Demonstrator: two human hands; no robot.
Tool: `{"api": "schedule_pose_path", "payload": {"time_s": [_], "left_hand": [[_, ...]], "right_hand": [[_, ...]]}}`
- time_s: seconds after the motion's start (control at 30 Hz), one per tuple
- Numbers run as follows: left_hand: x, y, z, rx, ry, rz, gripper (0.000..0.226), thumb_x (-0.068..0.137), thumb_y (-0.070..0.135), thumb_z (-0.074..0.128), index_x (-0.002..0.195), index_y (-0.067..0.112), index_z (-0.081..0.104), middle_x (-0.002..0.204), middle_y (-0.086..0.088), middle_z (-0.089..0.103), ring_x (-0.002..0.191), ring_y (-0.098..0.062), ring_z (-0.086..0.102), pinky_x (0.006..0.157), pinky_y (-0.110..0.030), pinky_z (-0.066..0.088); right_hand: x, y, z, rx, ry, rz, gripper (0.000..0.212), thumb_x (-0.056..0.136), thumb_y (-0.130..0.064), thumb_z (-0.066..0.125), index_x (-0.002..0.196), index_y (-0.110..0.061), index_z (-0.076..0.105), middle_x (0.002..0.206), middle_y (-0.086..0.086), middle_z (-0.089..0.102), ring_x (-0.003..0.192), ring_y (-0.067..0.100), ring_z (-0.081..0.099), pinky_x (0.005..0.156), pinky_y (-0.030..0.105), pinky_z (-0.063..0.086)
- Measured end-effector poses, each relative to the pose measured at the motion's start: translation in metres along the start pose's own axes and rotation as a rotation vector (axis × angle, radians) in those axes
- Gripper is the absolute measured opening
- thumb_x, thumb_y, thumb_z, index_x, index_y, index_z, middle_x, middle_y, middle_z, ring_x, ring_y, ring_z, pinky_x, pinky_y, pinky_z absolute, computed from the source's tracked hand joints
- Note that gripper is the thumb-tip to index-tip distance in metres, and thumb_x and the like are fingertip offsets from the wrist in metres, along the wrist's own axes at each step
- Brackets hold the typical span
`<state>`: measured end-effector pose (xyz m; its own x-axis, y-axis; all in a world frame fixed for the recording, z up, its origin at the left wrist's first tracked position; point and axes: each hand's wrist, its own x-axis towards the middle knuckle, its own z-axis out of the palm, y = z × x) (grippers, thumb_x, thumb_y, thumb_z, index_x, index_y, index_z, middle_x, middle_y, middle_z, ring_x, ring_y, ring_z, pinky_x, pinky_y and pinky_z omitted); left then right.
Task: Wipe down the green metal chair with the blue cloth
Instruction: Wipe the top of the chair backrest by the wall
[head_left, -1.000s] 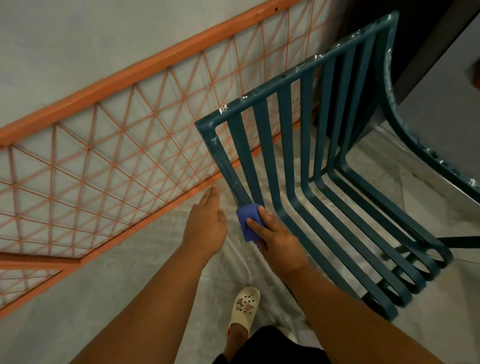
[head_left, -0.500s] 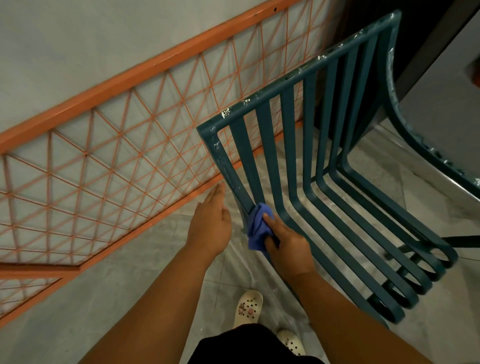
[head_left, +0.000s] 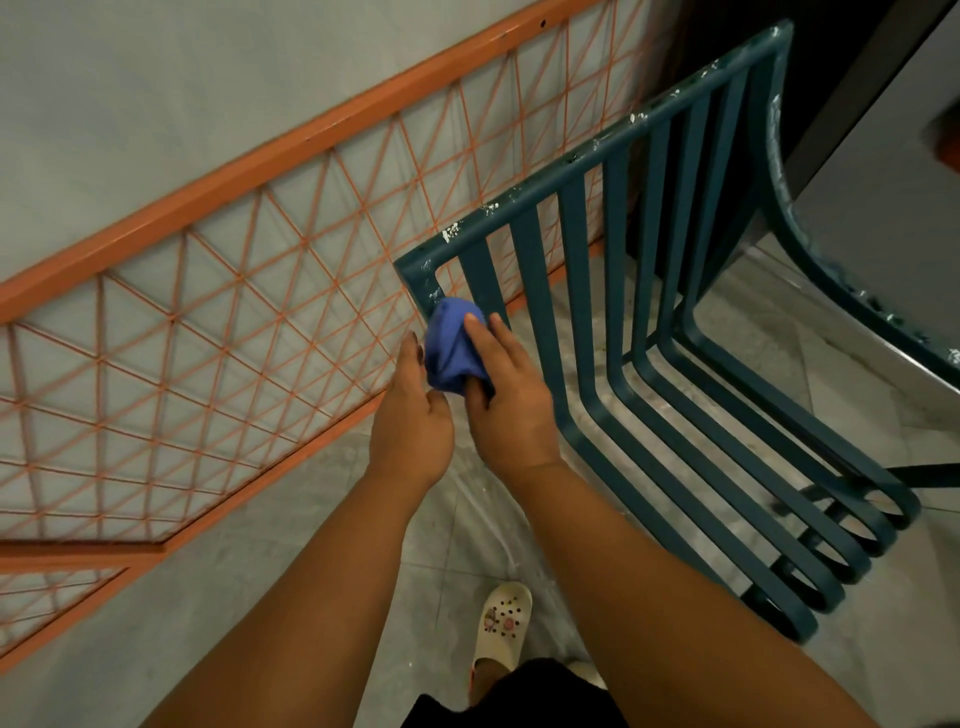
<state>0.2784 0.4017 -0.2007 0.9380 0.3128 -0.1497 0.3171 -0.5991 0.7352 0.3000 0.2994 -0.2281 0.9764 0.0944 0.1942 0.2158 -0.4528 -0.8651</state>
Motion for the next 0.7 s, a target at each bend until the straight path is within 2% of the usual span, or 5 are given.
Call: {"api": "schedule_pose_path", "payload": {"time_s": [0.1, 0.23, 0.33, 0.4, 0.7], "left_hand": [[0.002, 0.001, -0.004, -0.013, -0.004, -0.001, 0.061, 0.096, 0.007, 0.04, 0.15, 0.023, 0.019, 0.149, 0.001, 0.039, 0.125, -0.016, 0.049, 0.089, -0.018, 0.036], [0.003, 0.004, -0.006, -0.025, -0.037, -0.01, 0.059, 0.096, 0.003, 0.039, 0.15, 0.022, 0.021, 0.151, 0.003, 0.036, 0.127, -0.004, 0.04, 0.081, 0.005, 0.025], [0.003, 0.007, -0.007, -0.03, -0.054, -0.016, 0.06, 0.097, 0.003, 0.038, 0.15, 0.022, 0.019, 0.152, 0.002, 0.033, 0.135, -0.011, 0.036, 0.094, -0.007, 0.024], [0.005, 0.008, -0.007, -0.036, -0.06, -0.012, 0.06, 0.097, 0.003, 0.037, 0.15, 0.023, 0.019, 0.152, 0.002, 0.033, 0.136, -0.014, 0.036, 0.096, -0.013, 0.025], [0.011, 0.008, -0.005, -0.018, -0.052, -0.023, 0.058, 0.097, 0.002, 0.036, 0.15, 0.023, 0.022, 0.151, 0.001, 0.037, 0.135, -0.017, 0.038, 0.095, -0.017, 0.028]], "right_hand": [[0.008, 0.0, 0.01, -0.105, -0.082, -0.046, 0.07, 0.087, -0.008, 0.064, 0.146, -0.028, 0.033, 0.149, 0.01, 0.039, 0.132, 0.027, 0.042, 0.101, 0.038, 0.042], [0.006, 0.009, 0.009, -0.211, -0.07, -0.072, 0.07, 0.084, -0.008, 0.068, 0.146, -0.019, 0.036, 0.131, 0.015, 0.057, 0.111, 0.031, 0.058, 0.087, 0.041, 0.053], [0.012, 0.003, 0.002, -0.202, -0.111, 0.093, 0.063, 0.09, -0.022, 0.064, 0.146, -0.018, 0.035, 0.117, 0.009, 0.063, 0.102, 0.023, 0.059, 0.08, 0.027, 0.044], [0.019, -0.002, 0.001, -0.193, -0.131, 0.162, 0.062, 0.09, -0.025, 0.062, 0.145, -0.017, 0.034, 0.117, 0.008, 0.063, 0.104, 0.023, 0.059, 0.081, 0.028, 0.045], [0.006, 0.01, 0.006, -0.228, -0.133, 0.124, 0.062, 0.093, -0.033, 0.058, 0.146, -0.013, 0.032, 0.131, 0.008, 0.056, 0.115, 0.024, 0.054, 0.091, 0.032, 0.046]]}}
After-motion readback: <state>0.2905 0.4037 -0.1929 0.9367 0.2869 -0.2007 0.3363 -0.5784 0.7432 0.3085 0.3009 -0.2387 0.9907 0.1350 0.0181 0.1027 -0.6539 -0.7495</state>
